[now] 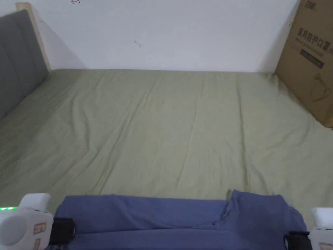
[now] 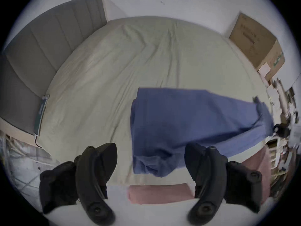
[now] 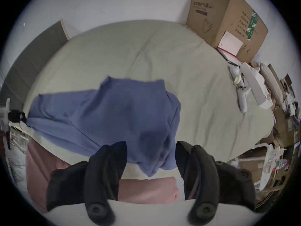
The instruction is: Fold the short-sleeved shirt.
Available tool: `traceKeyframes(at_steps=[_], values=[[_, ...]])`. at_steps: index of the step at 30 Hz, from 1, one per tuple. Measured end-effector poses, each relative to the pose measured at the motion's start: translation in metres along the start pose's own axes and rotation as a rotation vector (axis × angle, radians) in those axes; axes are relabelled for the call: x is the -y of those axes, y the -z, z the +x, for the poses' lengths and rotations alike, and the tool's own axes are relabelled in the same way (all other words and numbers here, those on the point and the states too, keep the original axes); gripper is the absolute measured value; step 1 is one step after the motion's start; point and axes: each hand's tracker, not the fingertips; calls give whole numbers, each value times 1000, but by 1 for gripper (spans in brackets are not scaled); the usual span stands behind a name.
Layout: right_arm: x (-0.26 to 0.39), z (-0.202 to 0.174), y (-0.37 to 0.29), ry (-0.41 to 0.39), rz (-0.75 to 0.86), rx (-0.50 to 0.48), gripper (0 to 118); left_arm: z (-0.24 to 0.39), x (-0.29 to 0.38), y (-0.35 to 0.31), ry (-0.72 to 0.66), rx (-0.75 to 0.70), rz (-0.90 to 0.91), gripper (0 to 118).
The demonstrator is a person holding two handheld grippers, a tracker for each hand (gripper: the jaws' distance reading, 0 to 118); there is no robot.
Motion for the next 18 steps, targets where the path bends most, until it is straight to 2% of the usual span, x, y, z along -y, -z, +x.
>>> traceKeyframes(at_steps=[3,4,5,6,7,8,11,13,14,15,17,18], values=[[-14,-13,-23,7,102,-19,66,-3,-7,-19,-103,85,65,87],[-18,-19,-28,6,136,-35,64,2,-5,-30,-118,123,91,75],[-23,-27,-31,4,166,-49,54,3,-6,-34,-109,142,104,42],[-26,-33,-32,10,187,-55,36,7,-7,-34,-108,153,113,11],[-29,-42,-29,15,205,-52,13,9,-6,-33,-102,113,99,1],[-31,-50,-25,16,215,-58,1,14,-1,-35,-88,95,106,1],[-36,-75,-3,-26,176,-43,1,12,3,-25,-105,94,96,0],[-37,-81,7,34,144,-124,0,1,9,-23,-176,147,116,1],[-37,-83,14,58,142,-178,0,-5,10,-22,-210,161,116,17],[-38,-86,16,63,135,-196,1,-11,10,-22,-239,165,118,46],[-39,-96,20,25,129,-170,1,-24,11,-17,-287,146,97,108],[-38,-97,27,-9,123,-153,1,-30,12,-13,-304,149,99,116]])
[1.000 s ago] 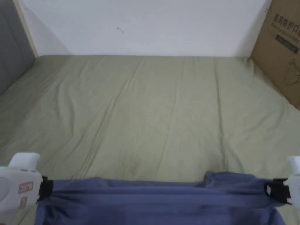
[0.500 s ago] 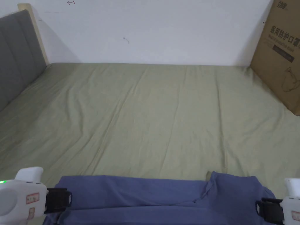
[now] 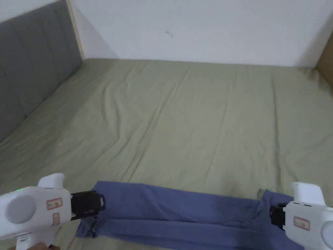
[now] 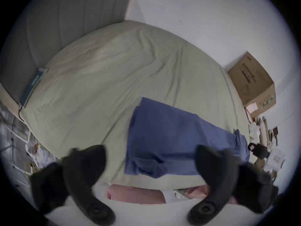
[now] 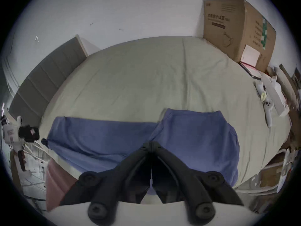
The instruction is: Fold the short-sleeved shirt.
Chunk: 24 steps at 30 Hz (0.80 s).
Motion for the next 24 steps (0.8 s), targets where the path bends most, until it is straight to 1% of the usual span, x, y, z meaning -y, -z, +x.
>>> traceKeyframes(at_steps=[1,2,4,5,6,7,8,9,10,11,12,13,14,15,16,20,21,24], values=[[0,-2,3,-24,-9,3,0,-5,1,4,-24,7,-6,117],[0,-4,5,-27,-12,-3,0,-10,1,8,-49,6,-6,117],[2,-10,8,-24,-29,-22,0,-17,3,21,-120,40,-64,116],[3,-10,11,-14,-37,-35,0,-18,6,28,-155,70,-91,114],[3,-10,13,-2,-44,-44,1,-21,9,36,-184,123,-115,108],[4,-9,16,13,-55,-51,1,-22,14,43,-220,168,-134,97],[6,-13,16,23,-65,-52,0,-23,19,50,-268,221,-139,82],[7,-13,18,29,-73,-51,1,-23,22,56,-301,246,-144,72],[9,-12,20,36,-80,-51,1,-22,28,60,-323,210,-132,51],[10,-11,22,40,-89,-51,1,-23,27,57,-290,99,-90,23],[12,-9,23,47,-95,-48,1,-24,27,56,-246,59,-101,17],[13,-7,23,55,-97,-44,1,-26,26,54,-270,83,-106,16],[14,-5,24,59,-99,-44,0,-41,26,59,-323,173,-105,14],[14,-4,24,65,-100,-46,1,-43,23,59,-356,222,-118,14],[14,-5,21,70,-101,-50,1,-42,20,56,-341,169,-112,14],[15,4,17,93,-94,-46,0,-11,8,41,-223,106,-81,14],[15,6,16,99,-91,-47,1,-2,4,36,-204,107,-71,14],[16,12,9,119,-79,-50,0,41,-10,12,-62,126,-25,14]])
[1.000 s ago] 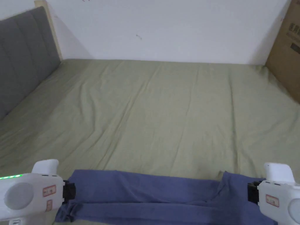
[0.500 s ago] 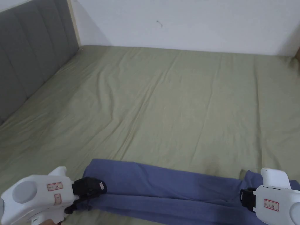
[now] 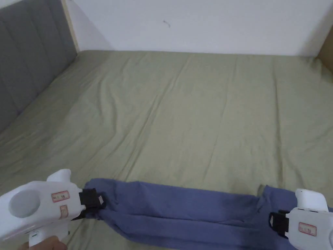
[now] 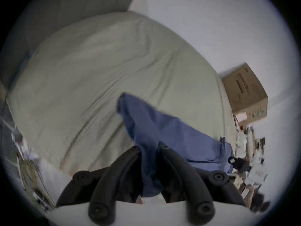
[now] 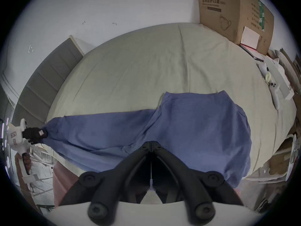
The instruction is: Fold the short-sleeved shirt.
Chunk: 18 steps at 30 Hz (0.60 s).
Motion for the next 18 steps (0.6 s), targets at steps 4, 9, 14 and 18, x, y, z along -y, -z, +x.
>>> traceKeyframes(at_steps=[4,9,14,18], values=[[0,12,-10,37,30,6,1,78,-7,-20,267,2,43,14],[4,33,-21,126,50,-15,0,169,16,-9,579,62,43,14],[13,49,-25,167,44,12,1,229,79,51,854,135,-47,25],[24,63,-30,215,32,27,0,238,115,112,811,167,-209,102]])
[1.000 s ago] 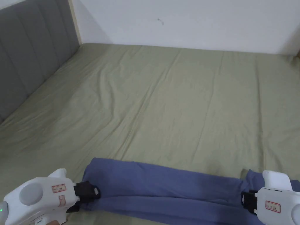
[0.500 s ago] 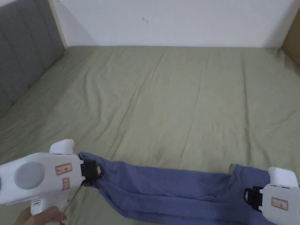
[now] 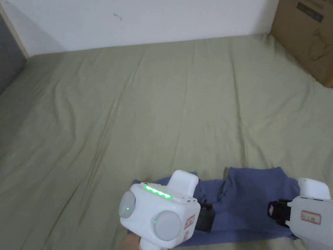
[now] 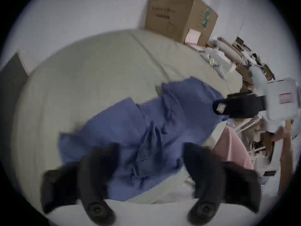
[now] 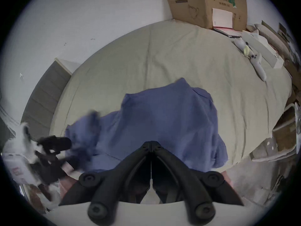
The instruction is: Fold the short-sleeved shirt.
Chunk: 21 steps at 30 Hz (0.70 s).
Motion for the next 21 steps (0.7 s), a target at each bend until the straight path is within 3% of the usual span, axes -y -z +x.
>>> traceKeyframes(at_steps=[4,8,9,10,11,12,14,17,21], values=[[4,15,-10,55,3,22,0,-11,7,13,-173,117,-86,101],[3,20,-18,70,14,33,0,-37,7,-19,-259,145,11,97],[4,19,-19,69,18,34,0,-48,8,-32,-321,167,58,87],[2,19,-20,67,23,33,0,-61,11,-46,-399,209,116,69],[2,19,-20,66,25,31,0,-72,14,-55,-466,232,159,36],[2,17,-20,65,26,27,0,-72,13,-71,-534,240,197,14],[1,14,-19,54,25,20,1,-86,18,-79,-598,174,241,8],[2,8,-17,40,24,13,0,-93,20,-63,-544,9,161,4],[3,3,-12,40,21,1,1,-88,25,-23,-570,137,96,3]])
